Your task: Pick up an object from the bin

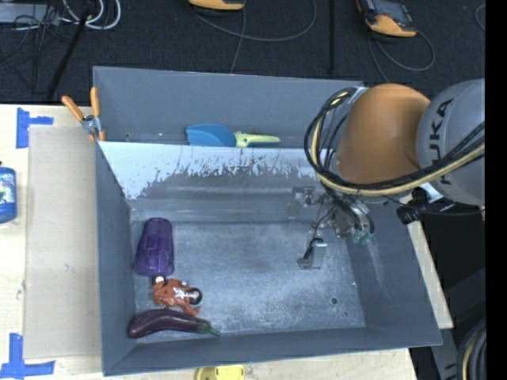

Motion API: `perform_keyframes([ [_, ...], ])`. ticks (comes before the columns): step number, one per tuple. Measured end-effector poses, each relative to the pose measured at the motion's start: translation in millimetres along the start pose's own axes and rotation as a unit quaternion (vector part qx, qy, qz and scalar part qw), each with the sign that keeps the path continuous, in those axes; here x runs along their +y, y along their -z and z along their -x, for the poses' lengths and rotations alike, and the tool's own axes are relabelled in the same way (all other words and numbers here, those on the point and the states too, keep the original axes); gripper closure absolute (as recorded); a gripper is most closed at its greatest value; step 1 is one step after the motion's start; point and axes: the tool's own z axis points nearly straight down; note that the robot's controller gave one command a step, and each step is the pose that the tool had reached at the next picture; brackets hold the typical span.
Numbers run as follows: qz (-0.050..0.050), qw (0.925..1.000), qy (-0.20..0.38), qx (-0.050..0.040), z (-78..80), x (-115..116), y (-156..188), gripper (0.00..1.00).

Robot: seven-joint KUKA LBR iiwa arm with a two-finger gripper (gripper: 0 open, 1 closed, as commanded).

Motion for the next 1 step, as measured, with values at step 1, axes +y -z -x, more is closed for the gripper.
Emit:
perform_keyframes([
  [1,0.002,1.0,-0.004,0.0053,-7.6,15.4,-19.5,0.0],
])
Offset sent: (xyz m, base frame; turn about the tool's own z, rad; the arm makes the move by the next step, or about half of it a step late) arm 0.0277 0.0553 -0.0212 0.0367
